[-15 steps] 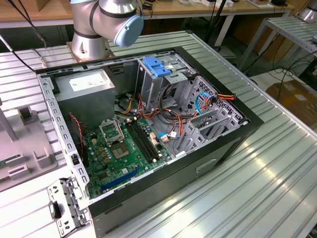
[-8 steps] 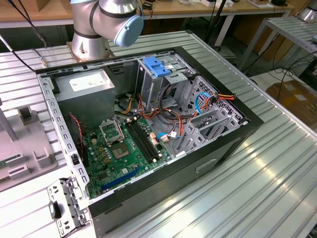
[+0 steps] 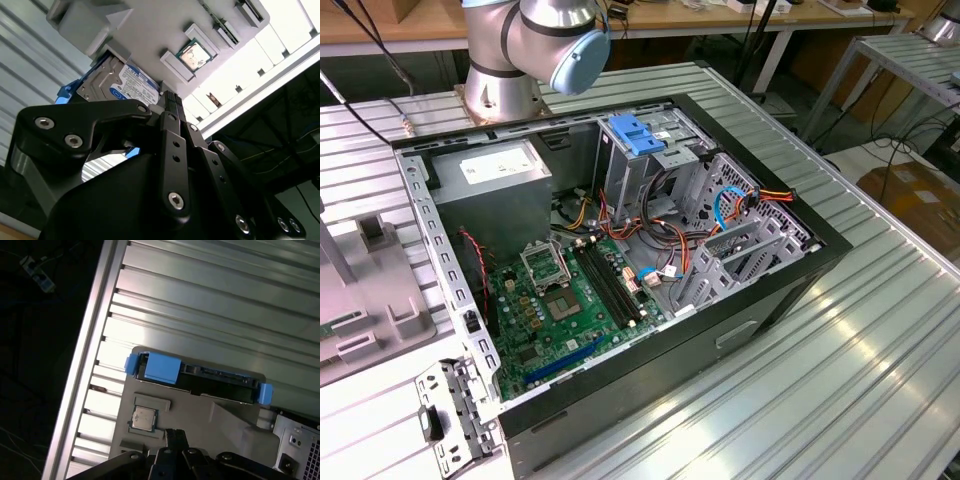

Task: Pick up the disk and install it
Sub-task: 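Pick up the disk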

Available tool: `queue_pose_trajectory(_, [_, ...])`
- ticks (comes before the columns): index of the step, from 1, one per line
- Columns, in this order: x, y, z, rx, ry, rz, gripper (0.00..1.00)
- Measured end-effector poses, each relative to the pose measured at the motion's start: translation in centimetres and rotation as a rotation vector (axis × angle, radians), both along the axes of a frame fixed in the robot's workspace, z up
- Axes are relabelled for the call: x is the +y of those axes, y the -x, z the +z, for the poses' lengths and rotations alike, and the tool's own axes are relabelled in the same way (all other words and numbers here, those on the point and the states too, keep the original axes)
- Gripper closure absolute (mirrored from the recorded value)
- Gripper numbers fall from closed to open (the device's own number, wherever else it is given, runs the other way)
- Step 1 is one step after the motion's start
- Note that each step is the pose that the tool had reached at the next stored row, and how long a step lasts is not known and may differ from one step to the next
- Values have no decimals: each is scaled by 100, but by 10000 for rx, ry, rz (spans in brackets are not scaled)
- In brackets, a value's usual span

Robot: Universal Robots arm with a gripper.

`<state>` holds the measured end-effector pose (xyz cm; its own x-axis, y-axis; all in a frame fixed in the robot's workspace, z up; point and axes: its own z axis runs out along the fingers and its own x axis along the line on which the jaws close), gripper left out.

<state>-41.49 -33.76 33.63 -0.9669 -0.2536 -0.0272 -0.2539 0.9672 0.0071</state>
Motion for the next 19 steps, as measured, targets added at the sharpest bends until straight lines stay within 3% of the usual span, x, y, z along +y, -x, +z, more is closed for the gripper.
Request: queue_pose_trajectory(19, [0, 0, 0, 0, 0, 1172, 89])
